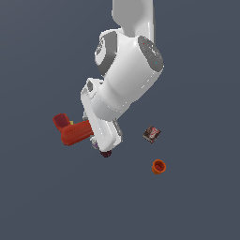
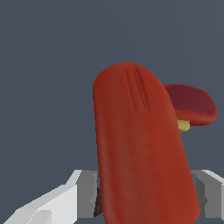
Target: Pick up a designated object from a clutter of objects.
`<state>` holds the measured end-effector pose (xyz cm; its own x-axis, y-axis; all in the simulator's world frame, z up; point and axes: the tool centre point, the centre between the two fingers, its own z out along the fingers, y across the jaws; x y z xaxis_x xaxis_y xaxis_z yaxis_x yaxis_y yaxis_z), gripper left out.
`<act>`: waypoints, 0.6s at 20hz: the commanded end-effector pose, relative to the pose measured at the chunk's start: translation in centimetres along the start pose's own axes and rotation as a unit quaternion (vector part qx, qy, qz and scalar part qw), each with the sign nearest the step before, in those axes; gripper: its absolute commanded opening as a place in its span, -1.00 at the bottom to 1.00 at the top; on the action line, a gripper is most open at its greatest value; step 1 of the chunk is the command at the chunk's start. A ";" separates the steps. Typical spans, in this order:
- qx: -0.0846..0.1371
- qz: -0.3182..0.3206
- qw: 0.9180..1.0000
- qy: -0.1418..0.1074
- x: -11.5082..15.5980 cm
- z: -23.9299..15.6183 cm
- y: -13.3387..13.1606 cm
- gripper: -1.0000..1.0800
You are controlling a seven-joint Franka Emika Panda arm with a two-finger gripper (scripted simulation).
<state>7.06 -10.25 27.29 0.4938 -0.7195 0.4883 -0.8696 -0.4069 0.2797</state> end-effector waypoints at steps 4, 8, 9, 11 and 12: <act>0.001 0.001 1.000 0.001 2.0 -4.7 1.3 -1.00; 0.001 0.001 1.000 0.001 2.9 -6.9 1.8 -1.00; 0.001 0.001 1.000 0.002 3.1 -7.3 1.9 -1.00; 0.000 0.001 1.000 0.002 3.4 -7.9 2.0 -1.00; 0.000 0.001 1.000 0.002 3.5 -8.2 2.0 -1.00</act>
<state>7.01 -9.05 35.61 0.4929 -0.7185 0.4908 -0.8701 -0.4057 0.2799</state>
